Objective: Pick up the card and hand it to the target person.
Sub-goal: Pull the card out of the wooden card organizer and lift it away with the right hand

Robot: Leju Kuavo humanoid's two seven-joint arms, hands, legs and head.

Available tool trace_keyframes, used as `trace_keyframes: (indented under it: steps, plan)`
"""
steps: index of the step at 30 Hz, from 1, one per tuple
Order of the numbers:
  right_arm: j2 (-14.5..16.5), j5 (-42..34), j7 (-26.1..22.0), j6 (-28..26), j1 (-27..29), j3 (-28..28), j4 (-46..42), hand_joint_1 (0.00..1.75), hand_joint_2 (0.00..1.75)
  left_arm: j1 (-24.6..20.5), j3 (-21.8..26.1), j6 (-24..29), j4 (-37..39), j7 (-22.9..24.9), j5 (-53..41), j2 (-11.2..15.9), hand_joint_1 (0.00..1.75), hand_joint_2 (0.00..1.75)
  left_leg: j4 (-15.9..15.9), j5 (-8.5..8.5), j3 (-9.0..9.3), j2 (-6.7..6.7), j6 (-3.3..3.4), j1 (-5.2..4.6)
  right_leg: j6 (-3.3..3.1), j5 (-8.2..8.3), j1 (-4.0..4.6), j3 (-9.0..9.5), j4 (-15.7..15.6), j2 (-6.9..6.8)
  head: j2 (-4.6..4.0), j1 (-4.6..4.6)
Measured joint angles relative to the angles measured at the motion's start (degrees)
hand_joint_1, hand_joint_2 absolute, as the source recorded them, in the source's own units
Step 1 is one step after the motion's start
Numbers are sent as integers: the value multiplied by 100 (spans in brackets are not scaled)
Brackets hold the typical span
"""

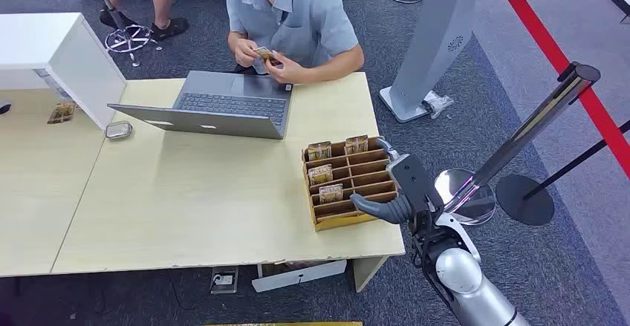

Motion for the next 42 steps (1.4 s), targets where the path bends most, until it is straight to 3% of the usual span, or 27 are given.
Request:
trace_keyframes:
  steps: [10, 30, 33, 41, 42]
  plan:
    - [1, 61, -7, 21, -13, 0, 0, 0, 175, 0, 0, 9, 0, 1, 5, 0, 0, 0, 0, 0, 0, 0, 0, 0, 0, 0, 0, 1, 0, -1, 0, 0]
    - [1, 903, 189, 314, -57, 96, 0, 0, 175, 0, 0, 12, 0, -22, 53, 9, 0, 0, 0, 0, 0, 0, 0, 0, 0, 0, 0, 1, 0, -1, 0, 1]
    - [-1, 1390, 367, 317, -85, 122, 0, 0, 175, 0, 0, 10, 0, -30, 60, 15, 0, 0, 0, 0, 0, 0, 0, 0, 0, 0, 0, 1, 0, -1, 0, 1]
    - [-2, 3898, 998, 605, -239, 435, 44, 0, 175, -5, 0, -7, 0, -70, 60, 15, 0, 0, 0, 0, -1, 0, 0, 0, 0, 0, 0, 1, 0, -1, 0, 1]
    - [0, 4099, 1047, 646, -262, 485, 51, 8, 175, -5, 0, -10, 0, -77, 59, 15, 0, 0, 0, 0, -1, 0, 0, 0, 0, 0, 0, 1, 0, -1, 0, 1]
